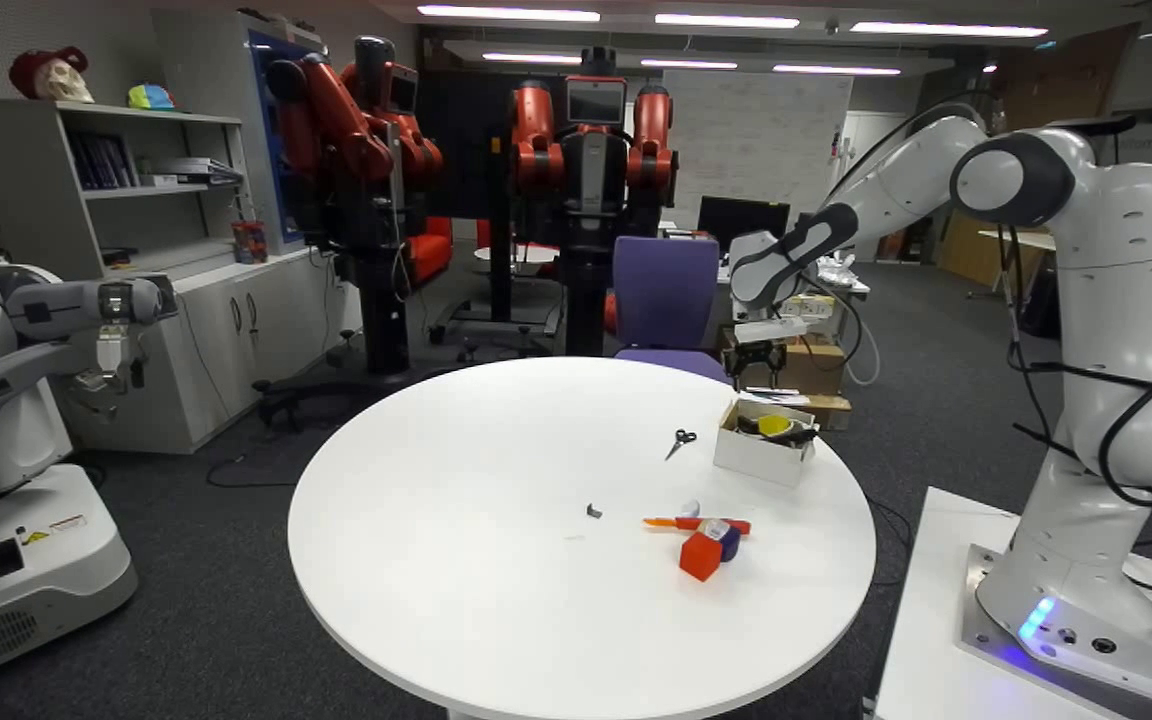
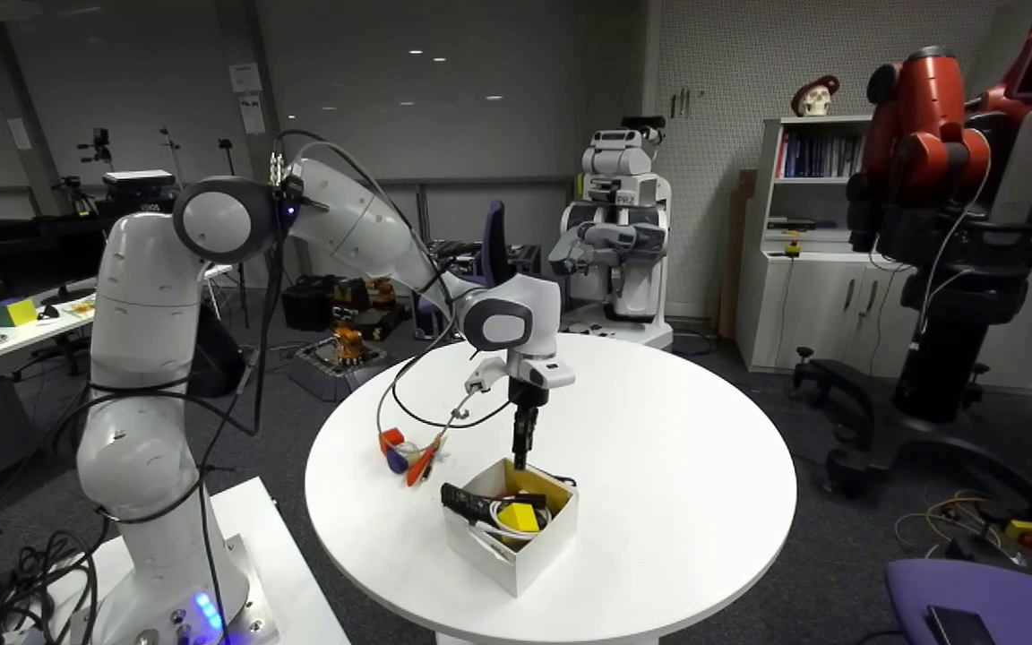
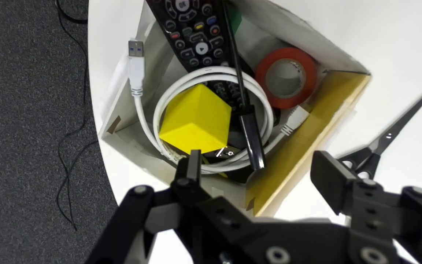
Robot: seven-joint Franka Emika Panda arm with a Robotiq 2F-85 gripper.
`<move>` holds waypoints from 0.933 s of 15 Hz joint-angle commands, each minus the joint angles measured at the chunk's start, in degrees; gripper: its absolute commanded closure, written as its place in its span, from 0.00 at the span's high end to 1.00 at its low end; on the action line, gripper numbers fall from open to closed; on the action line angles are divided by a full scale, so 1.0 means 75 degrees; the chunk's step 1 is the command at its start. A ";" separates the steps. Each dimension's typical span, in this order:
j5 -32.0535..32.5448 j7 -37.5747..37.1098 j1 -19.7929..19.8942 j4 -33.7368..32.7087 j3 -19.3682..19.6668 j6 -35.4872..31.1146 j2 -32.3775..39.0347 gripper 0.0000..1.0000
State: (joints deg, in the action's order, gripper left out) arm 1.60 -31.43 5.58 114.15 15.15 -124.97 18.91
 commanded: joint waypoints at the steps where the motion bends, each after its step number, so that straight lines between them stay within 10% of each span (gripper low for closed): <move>1: -0.0162 0.0237 -0.0123 0.0752 -0.0326 -0.0008 -0.1143 1.00; 7: -0.0878 0.0744 -0.0649 0.1139 -0.1470 -0.1044 -0.1611 1.00; 14: -0.2518 0.2472 -0.1285 0.0520 -0.2854 -0.3413 0.0068 1.00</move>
State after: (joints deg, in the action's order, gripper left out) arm -13.84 -19.27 -3.53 120.81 -3.84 -145.00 13.88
